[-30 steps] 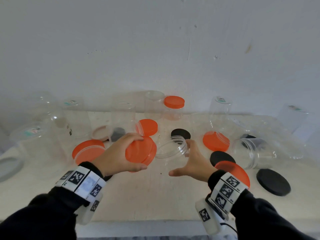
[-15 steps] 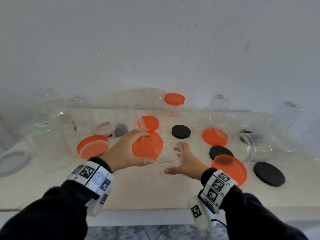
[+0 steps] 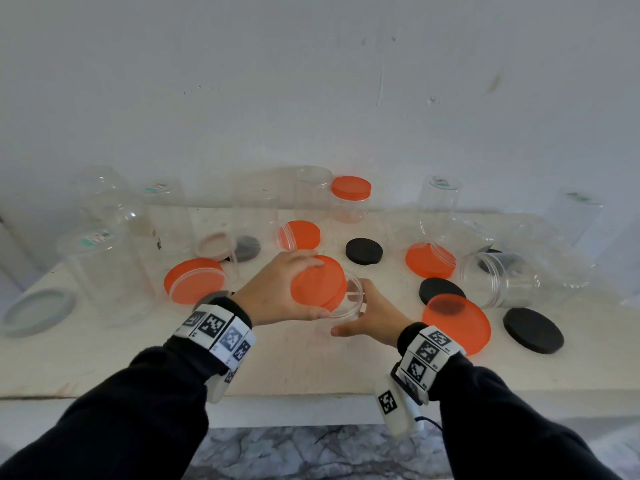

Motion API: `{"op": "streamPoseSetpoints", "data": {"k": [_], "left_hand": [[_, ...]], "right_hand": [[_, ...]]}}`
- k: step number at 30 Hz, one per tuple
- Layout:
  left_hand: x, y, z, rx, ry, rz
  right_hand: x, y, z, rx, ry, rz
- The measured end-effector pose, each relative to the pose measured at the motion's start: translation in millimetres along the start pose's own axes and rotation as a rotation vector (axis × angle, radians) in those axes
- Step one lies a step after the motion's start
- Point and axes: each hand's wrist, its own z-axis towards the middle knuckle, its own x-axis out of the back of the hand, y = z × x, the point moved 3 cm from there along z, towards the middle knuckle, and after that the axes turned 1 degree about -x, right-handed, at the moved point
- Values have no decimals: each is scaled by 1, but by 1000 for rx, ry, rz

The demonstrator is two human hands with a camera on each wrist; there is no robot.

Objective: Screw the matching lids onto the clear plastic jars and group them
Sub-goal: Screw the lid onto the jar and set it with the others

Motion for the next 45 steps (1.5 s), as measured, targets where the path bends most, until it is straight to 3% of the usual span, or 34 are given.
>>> {"op": "streamPoseSetpoints", "data": {"k": [18, 25, 29, 35, 41, 45], "left_hand": [[-21, 12, 31, -33, -120, 181], [-23, 5, 21, 39, -136, 21], [-25, -17, 7, 202, -106, -249], [-35, -33, 1, 335, -207, -515], [-40, -34, 9, 347, -219, -525], [-41, -38, 12, 346, -220, -529]], "right_hand": [[-1, 3, 1, -29, 32, -15], [1, 1, 4, -31, -28, -61], [19, -16, 4, -34, -120, -185], [36, -74, 7, 49, -209, -586], [7, -104, 19, 114, -342, -1027], [-1, -110, 26, 116, -407, -1153]]}}
